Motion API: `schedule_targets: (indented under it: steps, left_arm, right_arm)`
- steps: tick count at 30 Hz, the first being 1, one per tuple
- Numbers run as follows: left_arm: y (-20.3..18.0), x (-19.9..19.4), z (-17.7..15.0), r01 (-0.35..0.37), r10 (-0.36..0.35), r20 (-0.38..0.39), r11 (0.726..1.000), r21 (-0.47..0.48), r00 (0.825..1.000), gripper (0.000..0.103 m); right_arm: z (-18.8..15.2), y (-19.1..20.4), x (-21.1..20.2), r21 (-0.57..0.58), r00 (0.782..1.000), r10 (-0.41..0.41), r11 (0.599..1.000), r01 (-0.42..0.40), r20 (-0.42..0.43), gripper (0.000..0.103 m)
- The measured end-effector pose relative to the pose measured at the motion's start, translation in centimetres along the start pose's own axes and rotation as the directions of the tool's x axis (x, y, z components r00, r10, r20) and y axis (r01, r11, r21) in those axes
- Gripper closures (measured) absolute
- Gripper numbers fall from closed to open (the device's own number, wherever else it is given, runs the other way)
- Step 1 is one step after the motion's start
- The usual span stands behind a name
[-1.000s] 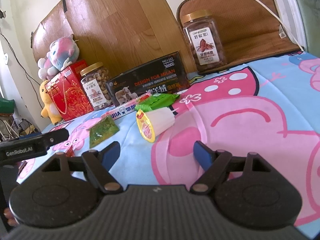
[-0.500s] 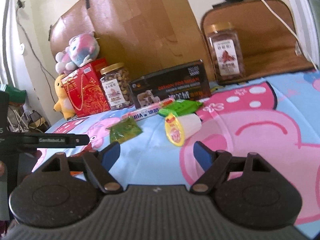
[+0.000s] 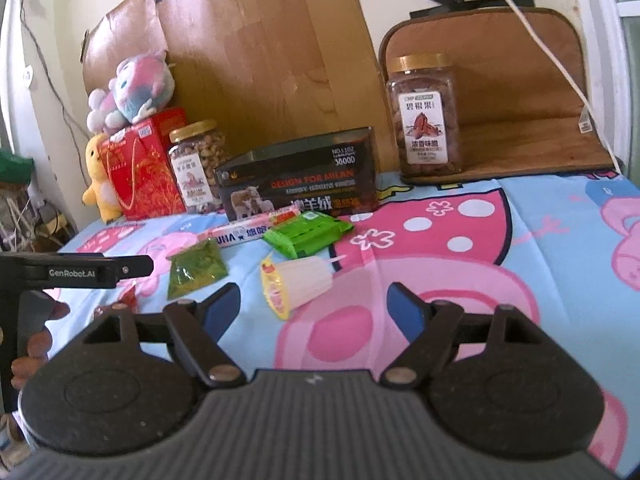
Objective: Organize snacks
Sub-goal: 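Grasp the yellow-lidded cup with the left tool, then carry the cup into the black tin and open the left tool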
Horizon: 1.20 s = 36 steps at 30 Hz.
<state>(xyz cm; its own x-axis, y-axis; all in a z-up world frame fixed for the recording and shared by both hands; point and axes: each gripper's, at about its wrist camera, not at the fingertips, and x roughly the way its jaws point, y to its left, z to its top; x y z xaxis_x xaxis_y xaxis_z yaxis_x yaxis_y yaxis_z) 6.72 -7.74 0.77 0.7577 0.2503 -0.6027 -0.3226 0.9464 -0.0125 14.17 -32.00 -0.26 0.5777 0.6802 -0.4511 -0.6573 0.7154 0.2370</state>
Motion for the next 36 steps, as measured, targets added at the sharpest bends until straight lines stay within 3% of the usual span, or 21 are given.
schedule_targets:
  steps: [4,6,9,11,14,16,18,20,22,26,30,33,36]
  left_arm:
    - [-1.0,0.2,0.7,0.139,-0.139,-0.021,0.990,0.008,0.990,0.004]
    - [-1.6,0.5,1.5,0.260,-0.261,-0.036,0.965,-0.020,0.965,0.012]
    - [-2.9,1.6,2.6,0.408,-0.410,-0.067,0.912,-0.044,0.910,0.026]
    - [-4.5,2.5,3.0,0.454,-0.452,-0.083,0.891,-0.005,0.888,0.035]
    - [-6.7,4.4,3.2,0.481,-0.473,-0.136,0.876,0.035,0.871,0.055]
    - [-7.7,5.5,3.0,0.502,-0.488,-0.178,0.864,0.041,0.855,0.059]
    - [-7.8,5.8,2.8,0.488,-0.474,-0.169,0.872,0.048,0.864,0.058]
    - [-7.4,5.5,2.9,0.498,-0.486,-0.164,0.867,0.033,0.858,0.059]
    - [-7.0,4.5,3.6,0.496,-0.488,-0.121,0.867,0.046,0.864,0.059]
    - [-6.6,2.7,7.4,0.444,-0.452,0.036,0.886,0.132,0.892,0.059]
    - [-5.7,4.7,12.0,0.358,-0.375,0.135,0.924,0.132,0.917,0.059]
    - [-4.6,8.1,14.2,0.332,-0.337,0.142,0.942,0.055,0.931,0.060]
    - [-4.2,11.0,15.1,0.331,-0.330,0.092,0.944,0.008,0.940,0.060]
  right_arm:
    - [0.6,-0.4,1.2,-0.062,0.997,0.039,0.997,-0.043,-0.060,0.021]
    - [0.9,-0.6,2.2,-0.072,0.994,0.066,0.995,-0.072,-0.090,0.021]
    - [1.2,-0.1,3.7,-0.110,0.987,0.094,0.988,-0.108,-0.127,0.021]
    - [1.4,0.3,4.6,-0.147,0.984,0.099,0.982,-0.121,-0.145,0.021]
    - [1.7,0.4,5.8,-0.163,0.981,0.100,0.978,-0.127,-0.167,0.022]
    - [1.8,0.3,6.5,-0.173,0.978,0.097,0.976,-0.130,-0.187,0.030]
    - [1.5,0.2,7.0,-0.194,0.974,0.086,0.973,-0.127,-0.208,0.054]
    - [1.4,0.2,6.7,-0.213,0.979,0.081,0.970,-0.121,-0.187,0.054]
    - [1.9,-0.2,6.5,-0.171,0.979,0.106,0.976,-0.136,-0.175,0.055]
    - [5.4,0.8,6.2,-0.200,0.993,0.115,0.973,-0.119,-0.034,0.054]
    - [10.1,1.7,9.5,-0.231,0.993,0.099,0.970,-0.082,0.062,0.054]
    - [12.7,1.7,13.6,-0.245,0.996,0.062,0.969,-0.045,0.065,0.054]
    - [13.6,1.4,17.0,-0.220,1.000,0.013,0.975,-0.010,0.010,0.053]
